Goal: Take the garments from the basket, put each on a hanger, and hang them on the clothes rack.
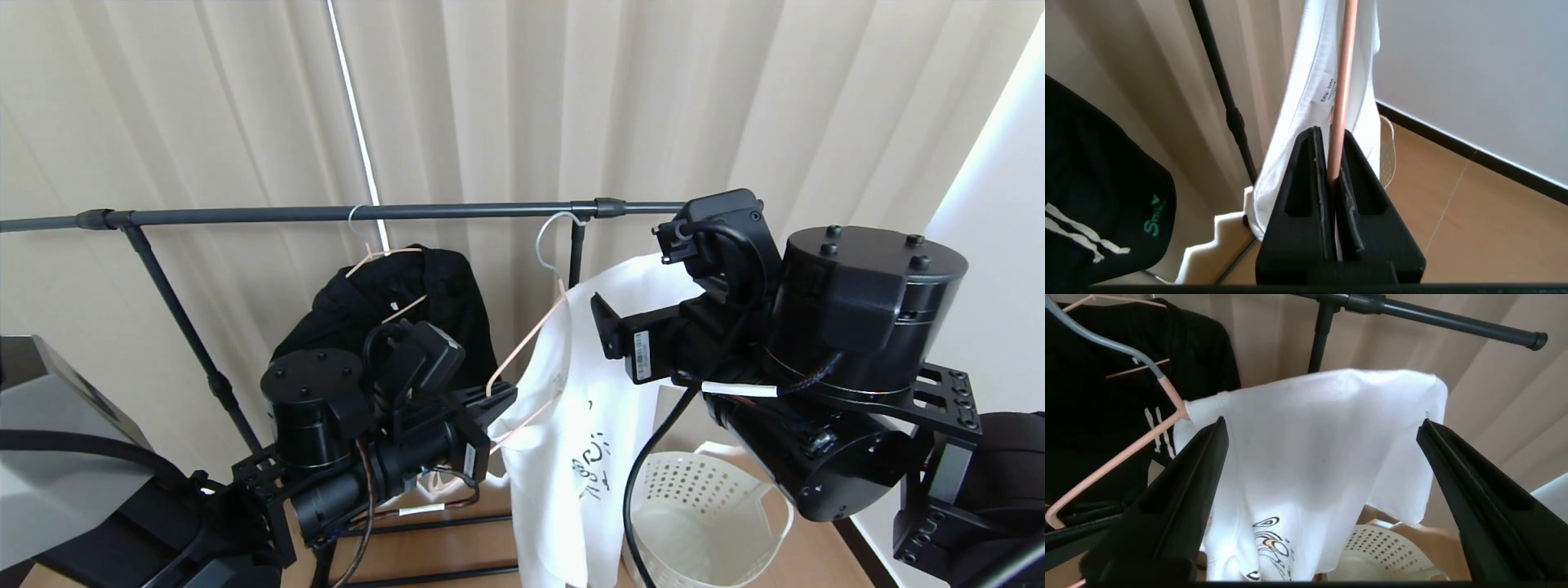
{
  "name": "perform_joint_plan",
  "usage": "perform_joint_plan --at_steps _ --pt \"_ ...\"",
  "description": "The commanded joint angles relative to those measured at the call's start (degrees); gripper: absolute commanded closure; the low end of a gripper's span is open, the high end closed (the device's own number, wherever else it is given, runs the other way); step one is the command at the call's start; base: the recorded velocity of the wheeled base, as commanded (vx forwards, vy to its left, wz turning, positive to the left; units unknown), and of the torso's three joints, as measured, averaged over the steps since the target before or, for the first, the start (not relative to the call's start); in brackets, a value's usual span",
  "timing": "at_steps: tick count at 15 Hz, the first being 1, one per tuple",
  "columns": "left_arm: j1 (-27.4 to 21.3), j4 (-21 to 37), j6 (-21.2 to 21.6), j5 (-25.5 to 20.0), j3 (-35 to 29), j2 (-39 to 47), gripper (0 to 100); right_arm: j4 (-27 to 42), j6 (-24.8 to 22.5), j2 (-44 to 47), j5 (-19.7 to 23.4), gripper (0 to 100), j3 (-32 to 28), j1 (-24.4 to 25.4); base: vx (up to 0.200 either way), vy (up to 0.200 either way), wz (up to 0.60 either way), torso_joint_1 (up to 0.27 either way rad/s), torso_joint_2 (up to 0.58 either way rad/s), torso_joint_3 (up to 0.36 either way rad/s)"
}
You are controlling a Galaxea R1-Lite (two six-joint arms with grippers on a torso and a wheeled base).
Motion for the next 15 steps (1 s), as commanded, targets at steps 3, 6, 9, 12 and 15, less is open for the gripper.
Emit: perform_joint_plan --at_steps 3,6,9,12,15 --pt "-0.01 -0.06 0.01 -0.02 0.0 0.03 100 -0.01 -0.04 0.12 0.0 0 0.0 0.05 0.0 0.0 0.0 0.0 0.0 0.0" --pt "0.08 -0.06 0.1 -0.11 0.18 -0.14 100 -0.01 -0.04 -0.24 0.0 0 0.0 -0.04 0.0 0.0 0.0 0.0 0.0 0.0" --pt "3.16 0.11 1.33 -1.78 0.0 -0.49 100 0.25 -0.3 -1.91 4.22 0 0.79 -3.21 0.0 0.0 0.0 0.0 0.0 0.0" --pt "7.11 -0.06 2.82 -8.54 2.46 -0.58 100 1.75 -6.54 -9.29 17.84 0 4.39 -11.2 0.0 0.0 0.0 0.0 0.0 0.0" --pt "9.05 -0.68 6.52 -15.57 3.95 -0.49 100 12.91 -15.33 -13.95 33.22 0 2.72 -19.2 0.0 0.0 0.0 0.0 0.0 0.0"
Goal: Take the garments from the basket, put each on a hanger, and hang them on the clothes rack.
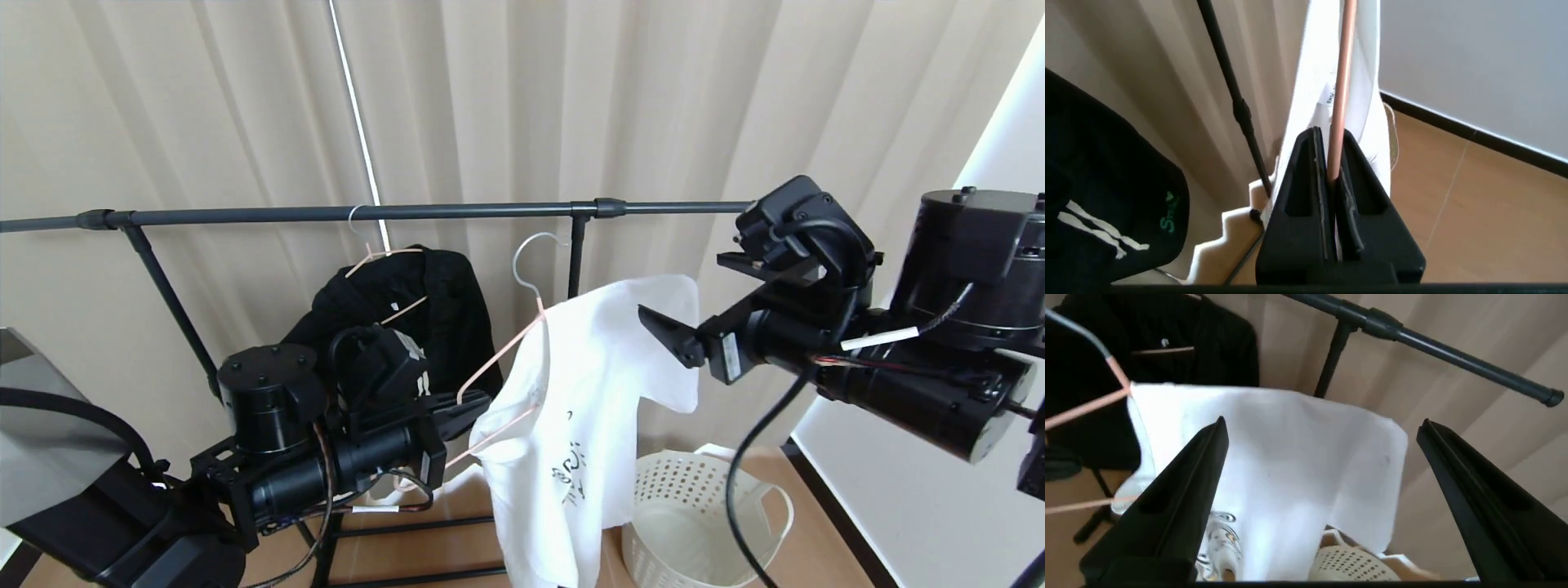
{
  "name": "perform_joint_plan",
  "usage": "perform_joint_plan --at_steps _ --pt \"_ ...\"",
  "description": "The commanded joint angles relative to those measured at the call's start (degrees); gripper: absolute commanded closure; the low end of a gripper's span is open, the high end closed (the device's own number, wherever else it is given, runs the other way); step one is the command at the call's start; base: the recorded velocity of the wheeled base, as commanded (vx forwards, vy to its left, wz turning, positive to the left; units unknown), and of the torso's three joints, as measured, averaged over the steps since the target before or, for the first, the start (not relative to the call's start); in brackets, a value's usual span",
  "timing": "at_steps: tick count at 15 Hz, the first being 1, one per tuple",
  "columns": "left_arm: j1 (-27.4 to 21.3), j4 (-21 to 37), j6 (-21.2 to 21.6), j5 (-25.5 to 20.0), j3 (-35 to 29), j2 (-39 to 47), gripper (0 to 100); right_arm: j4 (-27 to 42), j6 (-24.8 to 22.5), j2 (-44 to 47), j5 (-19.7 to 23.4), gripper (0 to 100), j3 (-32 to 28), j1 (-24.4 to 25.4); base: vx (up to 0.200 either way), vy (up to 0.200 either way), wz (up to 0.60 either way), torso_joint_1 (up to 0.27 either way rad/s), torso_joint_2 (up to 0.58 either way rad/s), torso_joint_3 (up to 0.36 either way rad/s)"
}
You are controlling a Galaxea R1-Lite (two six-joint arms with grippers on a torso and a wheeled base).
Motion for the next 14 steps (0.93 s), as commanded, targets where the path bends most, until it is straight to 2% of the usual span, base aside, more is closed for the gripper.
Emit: perform_joint_plan --at_steps 1,3,5,8,10,13,14 --pt "1.23 -1.25 1.84 -2.8 1.82 0.05 100 6.43 -4.21 -5.78 5.85 0 -1.41 -5.53 0.0 0.0 0.0 0.0 0.0 0.0" --pt "2.11 -3.97 4.39 -6.67 3.76 0.66 100 14.43 -7.99 -7.71 12.0 0 -2.64 -6.5 0.0 0.0 0.0 0.0 0.0 0.0" --pt "2.55 -4.5 6.85 -9.39 4.81 0.75 100 20.14 -11.59 -8.85 15.08 0 -2.91 -6.5 0.0 0.0 0.0 0.0 0.0 0.0" --pt "2.64 -4.5 9.4 -10.01 5.52 0.84 100 27.35 -15.99 -9.82 19.91 0 -3.96 -6.59 0.0 0.0 0.0 0.0 0.0 0.0" --pt "2.55 -4.5 11.86 -12.99 6.31 1.1 100 33.41 -20.2 -9.21 24.39 0 -5.81 -7.11 0.0 0.0 0.0 0.0 0.0 0.0" --pt "1.41 -4.5 15.11 -13.43 7.54 1.63 100 40.09 -28.99 -6.22 29.49 0 -8.8 -10.45 0.0 0.0 0.0 0.0 0.0 0.0" --pt "1.41 -4.5 15.11 -13.43 7.54 1.63 100 40.09 -28.99 -6.22 29.49 0 -8.8 -10.45 0.0 0.0 0.0 0.0 0.0 0.0"
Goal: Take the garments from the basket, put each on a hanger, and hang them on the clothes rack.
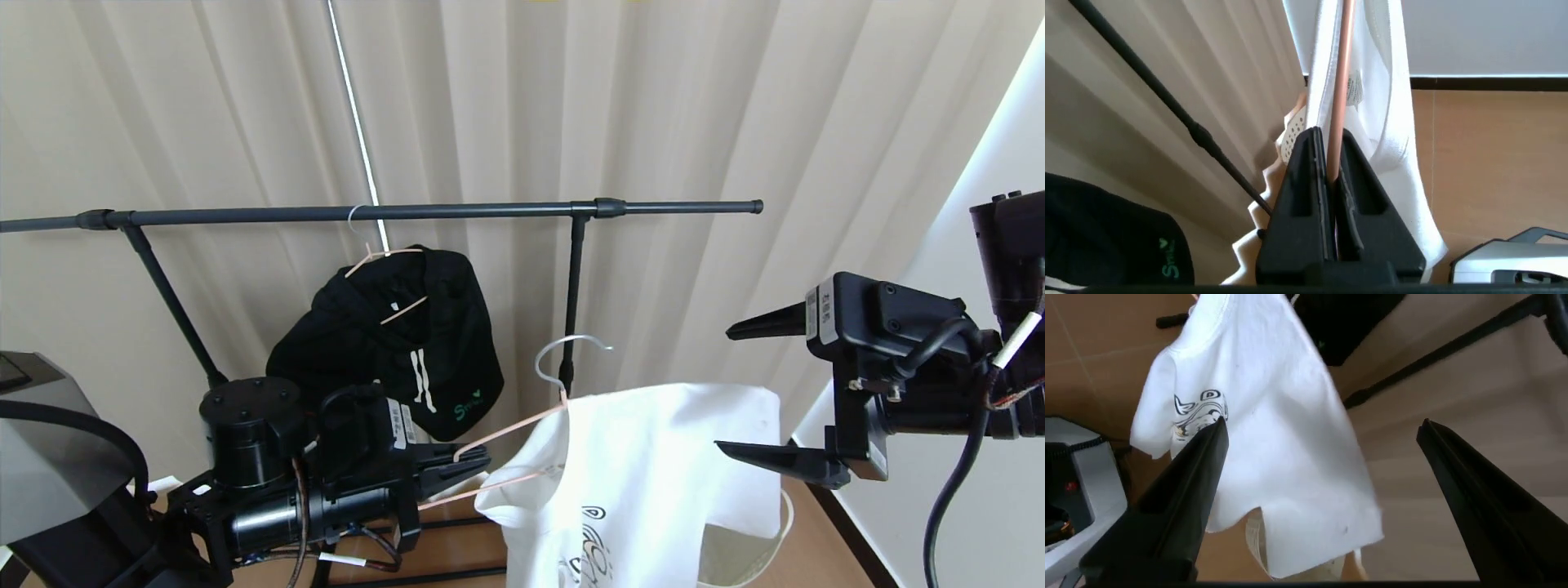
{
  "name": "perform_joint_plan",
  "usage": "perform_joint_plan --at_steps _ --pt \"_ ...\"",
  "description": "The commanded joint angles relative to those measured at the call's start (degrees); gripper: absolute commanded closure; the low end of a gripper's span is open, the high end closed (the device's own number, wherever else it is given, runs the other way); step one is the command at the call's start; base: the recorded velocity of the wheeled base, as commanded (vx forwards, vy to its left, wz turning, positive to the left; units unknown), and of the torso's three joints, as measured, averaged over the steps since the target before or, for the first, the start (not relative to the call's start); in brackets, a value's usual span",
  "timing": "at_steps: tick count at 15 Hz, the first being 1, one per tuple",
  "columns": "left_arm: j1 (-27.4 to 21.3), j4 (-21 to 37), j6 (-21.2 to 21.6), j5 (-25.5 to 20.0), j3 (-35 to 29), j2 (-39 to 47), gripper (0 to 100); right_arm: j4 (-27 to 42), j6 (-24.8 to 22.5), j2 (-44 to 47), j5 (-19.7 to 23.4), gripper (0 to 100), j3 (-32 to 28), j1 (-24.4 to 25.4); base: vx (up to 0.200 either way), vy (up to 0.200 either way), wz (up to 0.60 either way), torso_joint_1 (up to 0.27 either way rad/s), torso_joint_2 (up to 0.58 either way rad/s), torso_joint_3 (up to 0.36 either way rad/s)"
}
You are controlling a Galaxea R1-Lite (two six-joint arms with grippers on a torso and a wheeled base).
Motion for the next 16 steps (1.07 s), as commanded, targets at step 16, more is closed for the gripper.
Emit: perform_joint_plan --at_steps 16 --pt "-2.68 -3.26 2.14 0.01 2.03 0.65 100 3.38 -0.49 13.28 6.21 0 -4.04 2.05 0.0 0.0 0.0 0.0 0.0 0.0"
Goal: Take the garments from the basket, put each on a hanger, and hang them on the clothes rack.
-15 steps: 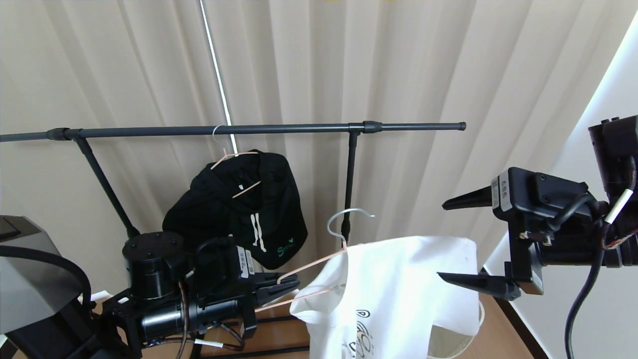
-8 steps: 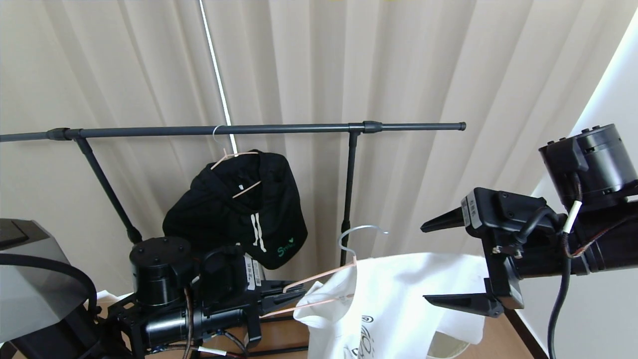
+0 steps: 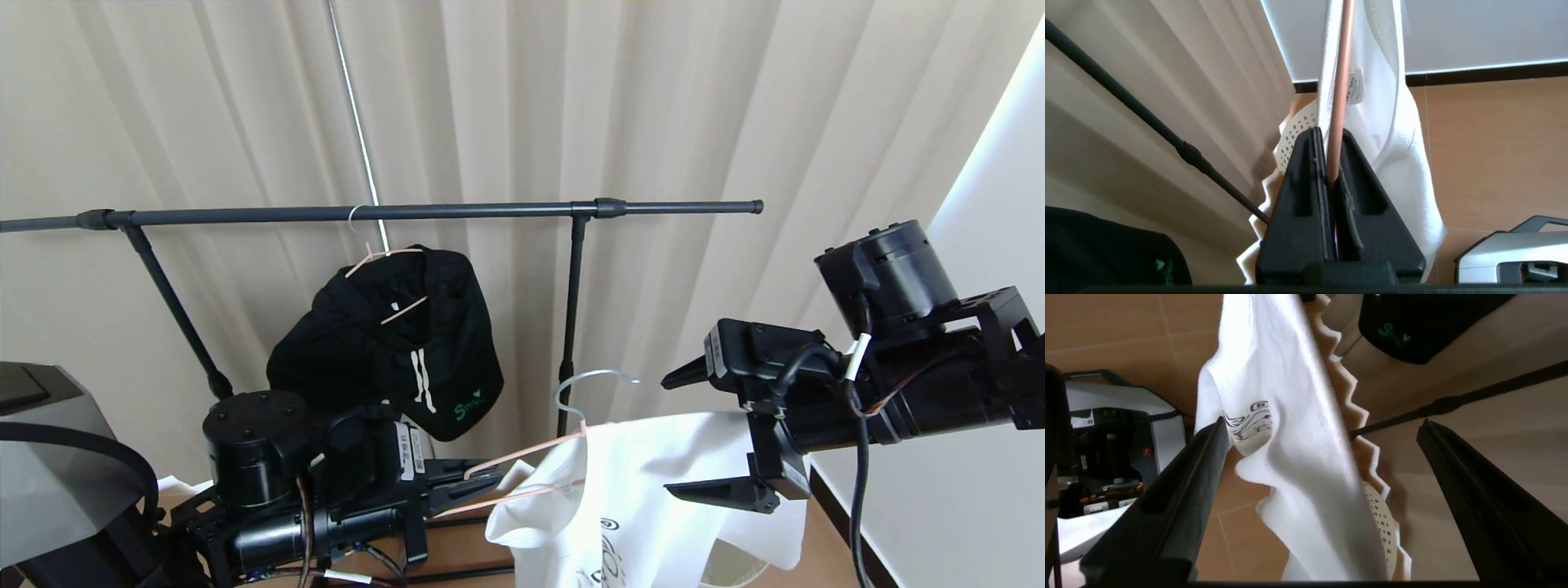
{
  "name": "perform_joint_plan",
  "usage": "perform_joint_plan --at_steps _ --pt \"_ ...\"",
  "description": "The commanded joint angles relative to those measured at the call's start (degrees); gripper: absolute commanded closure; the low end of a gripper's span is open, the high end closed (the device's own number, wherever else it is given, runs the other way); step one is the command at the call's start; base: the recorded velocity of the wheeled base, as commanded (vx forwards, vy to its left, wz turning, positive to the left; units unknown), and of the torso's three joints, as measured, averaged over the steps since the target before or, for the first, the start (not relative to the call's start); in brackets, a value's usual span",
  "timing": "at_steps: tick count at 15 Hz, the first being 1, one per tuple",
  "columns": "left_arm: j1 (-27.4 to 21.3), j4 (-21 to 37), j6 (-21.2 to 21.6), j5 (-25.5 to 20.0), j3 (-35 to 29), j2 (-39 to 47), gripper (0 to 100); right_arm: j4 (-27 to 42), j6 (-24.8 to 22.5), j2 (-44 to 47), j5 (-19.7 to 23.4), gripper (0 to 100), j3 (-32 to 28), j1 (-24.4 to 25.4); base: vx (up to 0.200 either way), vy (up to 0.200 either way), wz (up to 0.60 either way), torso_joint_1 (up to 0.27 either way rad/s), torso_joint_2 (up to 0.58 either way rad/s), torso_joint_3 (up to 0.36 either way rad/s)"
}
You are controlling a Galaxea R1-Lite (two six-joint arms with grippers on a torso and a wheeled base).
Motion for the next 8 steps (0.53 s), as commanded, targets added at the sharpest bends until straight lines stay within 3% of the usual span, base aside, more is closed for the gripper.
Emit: perform_joint_plan --at_steps 1,5,8 --pt "0.01 -0.03 0.01 0.0 0.29 0.1 100 0.02 -0.03 1.69 0.01 0 -1.05 0.05 0.0 0.0 0.0 0.0 0.0 0.0" --pt "0.01 -0.21 0.18 0.0 0.82 0.1 100 1.86 0.15 1.78 -1.48 0 -4.21 0.57 0.0 0.0 0.0 0.0 0.0 0.0" --pt "0.01 -1.26 0.09 0.0 0.91 0.1 100 9.6 0.06 1.96 -3.41 0 -8.78 0.57 0.0 0.0 0.0 0.0 0.0 0.0"
